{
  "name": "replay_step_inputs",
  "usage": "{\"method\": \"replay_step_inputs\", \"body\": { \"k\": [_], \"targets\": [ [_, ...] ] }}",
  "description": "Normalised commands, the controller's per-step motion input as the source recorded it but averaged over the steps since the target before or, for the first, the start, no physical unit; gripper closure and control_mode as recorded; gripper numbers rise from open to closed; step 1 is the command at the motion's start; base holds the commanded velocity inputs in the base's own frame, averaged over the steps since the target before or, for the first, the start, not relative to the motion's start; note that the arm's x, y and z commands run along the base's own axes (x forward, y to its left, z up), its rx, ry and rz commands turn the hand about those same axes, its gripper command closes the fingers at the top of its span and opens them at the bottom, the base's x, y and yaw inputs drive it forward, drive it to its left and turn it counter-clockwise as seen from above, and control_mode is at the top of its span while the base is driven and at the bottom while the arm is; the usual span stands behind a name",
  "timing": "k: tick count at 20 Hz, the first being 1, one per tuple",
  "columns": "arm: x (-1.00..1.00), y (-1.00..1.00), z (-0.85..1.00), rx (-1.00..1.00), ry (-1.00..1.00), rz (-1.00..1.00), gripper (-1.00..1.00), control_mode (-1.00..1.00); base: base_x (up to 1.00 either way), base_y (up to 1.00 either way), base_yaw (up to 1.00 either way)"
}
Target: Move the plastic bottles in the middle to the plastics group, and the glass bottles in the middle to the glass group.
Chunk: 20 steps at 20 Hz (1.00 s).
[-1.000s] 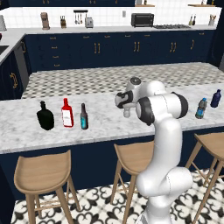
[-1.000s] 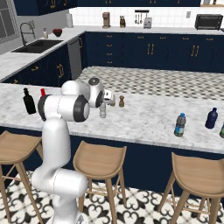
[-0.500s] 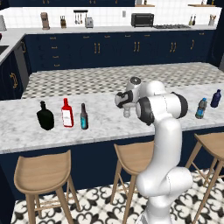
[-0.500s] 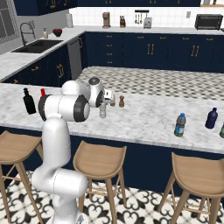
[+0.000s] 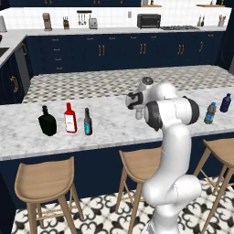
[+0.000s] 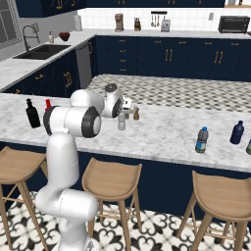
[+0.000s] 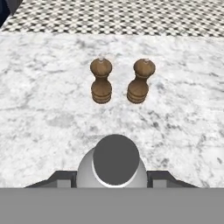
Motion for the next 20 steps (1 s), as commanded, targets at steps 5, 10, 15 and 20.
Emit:
{"method": "replay_step_inputs", "body": {
  "k": [5,10,15,20],
  "targets": [
    [0.21,-0.9,0.5,0.0,0.09,-0.14,1.0,-1.0,0.0,0.0,0.0],
    [0.22,-0.93,0.22,0.0,0.12,-0.15,1.0,-1.0,0.0,0.0,0.0],
    [0.12,-1.0,0.0,0.0,0.16,-0.18,1.0,-1.0,0.0,0.0,0.0],
    [0.01,-0.78,-0.12,0.0,0.1,-0.14,1.0,-1.0,0.0,0.0,0.0]
  ]
}}
